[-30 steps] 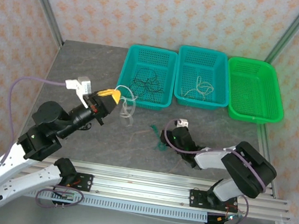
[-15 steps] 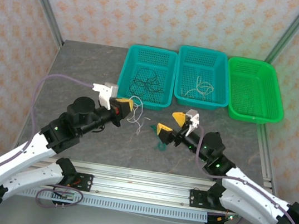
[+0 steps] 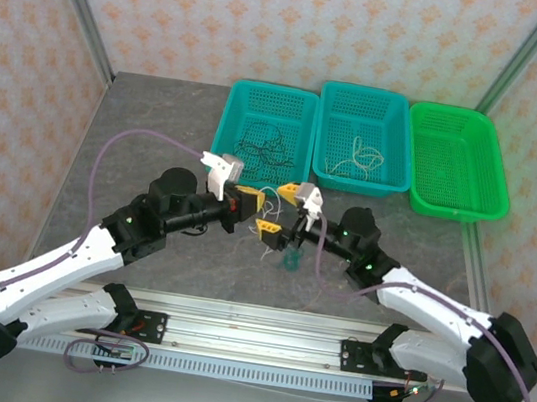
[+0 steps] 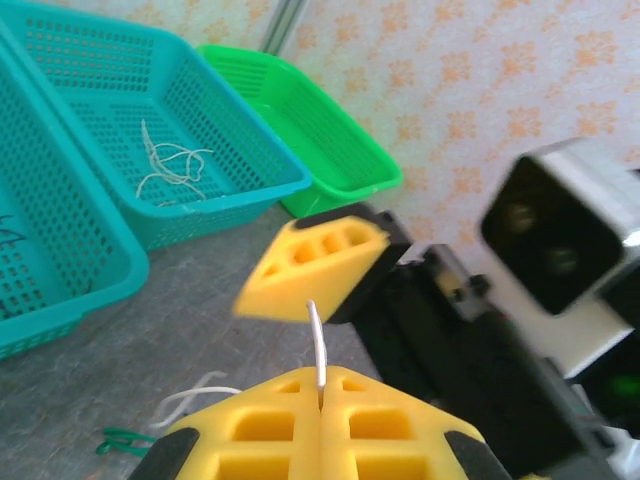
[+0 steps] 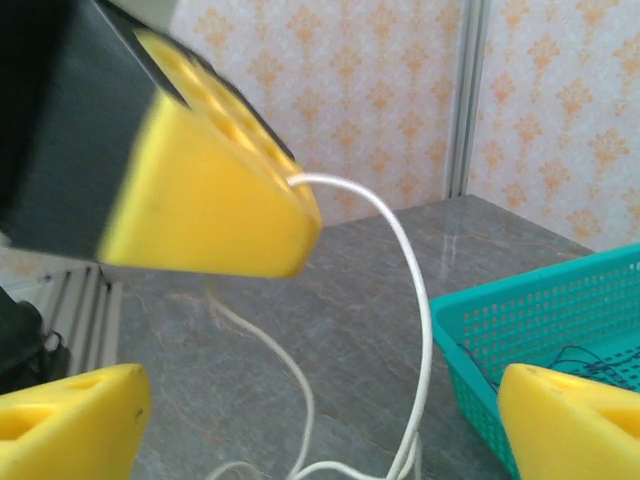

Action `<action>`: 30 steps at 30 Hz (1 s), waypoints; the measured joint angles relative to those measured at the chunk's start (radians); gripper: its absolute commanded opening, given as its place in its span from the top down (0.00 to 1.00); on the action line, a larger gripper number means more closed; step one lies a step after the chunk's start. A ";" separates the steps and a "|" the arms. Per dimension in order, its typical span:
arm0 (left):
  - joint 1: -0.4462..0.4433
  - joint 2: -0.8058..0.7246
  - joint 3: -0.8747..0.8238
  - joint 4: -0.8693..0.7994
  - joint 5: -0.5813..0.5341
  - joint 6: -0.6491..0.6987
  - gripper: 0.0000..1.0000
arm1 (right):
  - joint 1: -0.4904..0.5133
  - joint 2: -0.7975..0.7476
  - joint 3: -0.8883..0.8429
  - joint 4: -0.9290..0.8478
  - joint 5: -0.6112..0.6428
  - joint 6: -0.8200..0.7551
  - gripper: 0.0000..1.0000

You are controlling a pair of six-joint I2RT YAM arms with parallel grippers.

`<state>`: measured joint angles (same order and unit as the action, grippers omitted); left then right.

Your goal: Untangle the cables

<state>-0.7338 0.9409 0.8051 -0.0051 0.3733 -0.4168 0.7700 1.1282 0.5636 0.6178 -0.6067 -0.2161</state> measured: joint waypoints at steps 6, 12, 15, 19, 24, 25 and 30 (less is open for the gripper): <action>-0.019 0.010 0.000 0.025 0.017 0.000 0.97 | 0.000 0.111 0.039 0.048 0.009 0.051 1.00; -0.019 0.007 0.000 0.041 0.017 0.018 0.34 | -0.004 0.116 0.039 0.094 0.072 0.094 1.00; -0.019 -0.011 0.000 0.050 0.016 0.026 0.27 | -0.052 0.105 0.039 0.112 0.140 0.127 1.00; -0.022 -0.054 0.000 0.062 0.014 0.027 0.21 | -0.244 0.124 0.052 0.210 0.219 0.264 1.00; -0.027 -0.077 -0.013 0.079 0.012 0.021 0.11 | -0.533 0.261 0.103 0.410 0.329 0.550 1.00; -0.027 -0.079 -0.021 0.083 0.013 0.018 0.10 | -0.572 0.298 0.119 0.434 0.357 0.611 1.00; -0.032 -0.082 -0.055 0.085 0.010 0.002 0.08 | -0.641 0.443 0.227 0.396 0.411 0.760 0.87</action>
<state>-0.7662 0.8589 0.7506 0.0799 0.3828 -0.4145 0.1287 1.5711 0.7906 1.0134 -0.1959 0.5438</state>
